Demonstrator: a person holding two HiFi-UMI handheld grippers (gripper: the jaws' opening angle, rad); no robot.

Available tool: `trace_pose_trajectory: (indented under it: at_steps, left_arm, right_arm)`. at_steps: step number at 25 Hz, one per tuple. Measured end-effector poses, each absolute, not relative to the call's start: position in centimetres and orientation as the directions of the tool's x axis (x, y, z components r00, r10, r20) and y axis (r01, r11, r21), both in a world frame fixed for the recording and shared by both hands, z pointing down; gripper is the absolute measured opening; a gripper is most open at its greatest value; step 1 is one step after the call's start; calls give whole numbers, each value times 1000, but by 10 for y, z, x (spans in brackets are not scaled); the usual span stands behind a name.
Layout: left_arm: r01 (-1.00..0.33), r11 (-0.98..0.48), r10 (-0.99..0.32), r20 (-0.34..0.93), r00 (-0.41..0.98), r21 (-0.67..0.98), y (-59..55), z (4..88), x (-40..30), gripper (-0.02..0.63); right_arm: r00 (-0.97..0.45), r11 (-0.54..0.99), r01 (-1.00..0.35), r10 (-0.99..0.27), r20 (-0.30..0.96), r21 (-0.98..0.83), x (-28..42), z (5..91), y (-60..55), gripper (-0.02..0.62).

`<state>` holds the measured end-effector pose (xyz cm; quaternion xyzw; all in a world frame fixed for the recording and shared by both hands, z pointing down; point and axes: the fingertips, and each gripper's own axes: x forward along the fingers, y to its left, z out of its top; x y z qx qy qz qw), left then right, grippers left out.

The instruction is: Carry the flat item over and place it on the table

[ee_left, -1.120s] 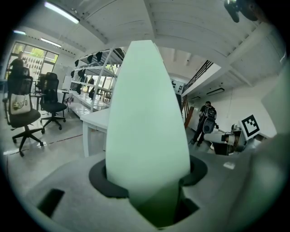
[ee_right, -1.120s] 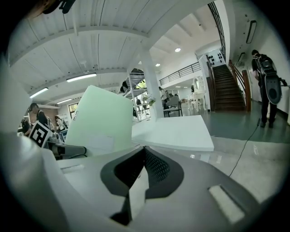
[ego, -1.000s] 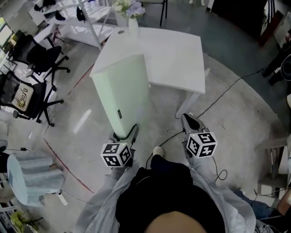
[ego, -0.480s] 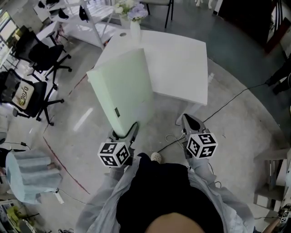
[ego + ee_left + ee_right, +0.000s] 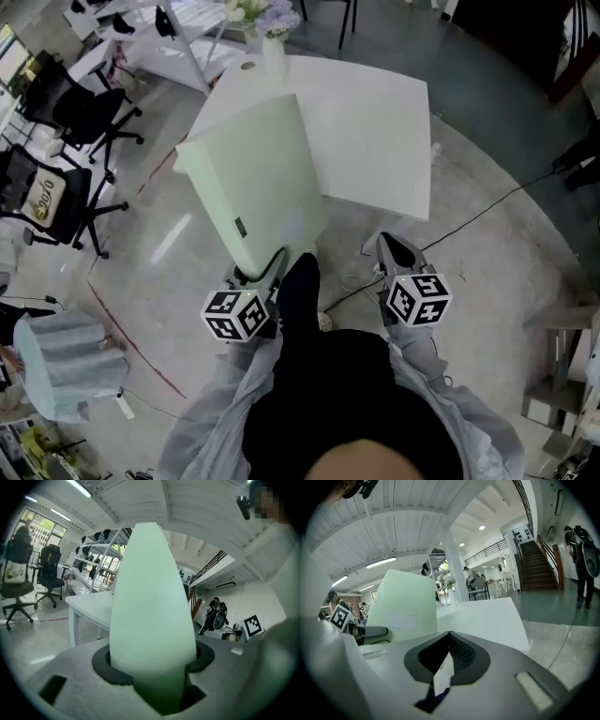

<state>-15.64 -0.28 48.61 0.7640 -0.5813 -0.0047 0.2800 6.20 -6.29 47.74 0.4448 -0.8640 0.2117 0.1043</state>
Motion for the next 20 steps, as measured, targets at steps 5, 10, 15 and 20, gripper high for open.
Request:
trace_pose_trajectory:
  at_steps: [5, 10, 15, 20]
  left_arm:
    - [-869, -198, -881, 307, 361, 453, -52, 483, -159, 273]
    - [-868, -229, -872, 303, 384, 440, -113, 474, -163, 273]
    - [-854, -264, -856, 299, 421, 447, -171, 465, -176, 273]
    - [-841, -306, -839, 293, 460, 446, -221, 458, -183, 275]
  right_arm:
    - [-562, 492, -827, -741, 366, -273, 57, 474, -107, 9]
    - [-542, 471, -840, -760, 359, -269, 52, 464, -163, 9]
    - [-518, 449, -854, -778, 356, -263, 37, 453, -210, 9]
    - [-488, 417, -871, -795, 360, -259, 29, 449, -250, 9]
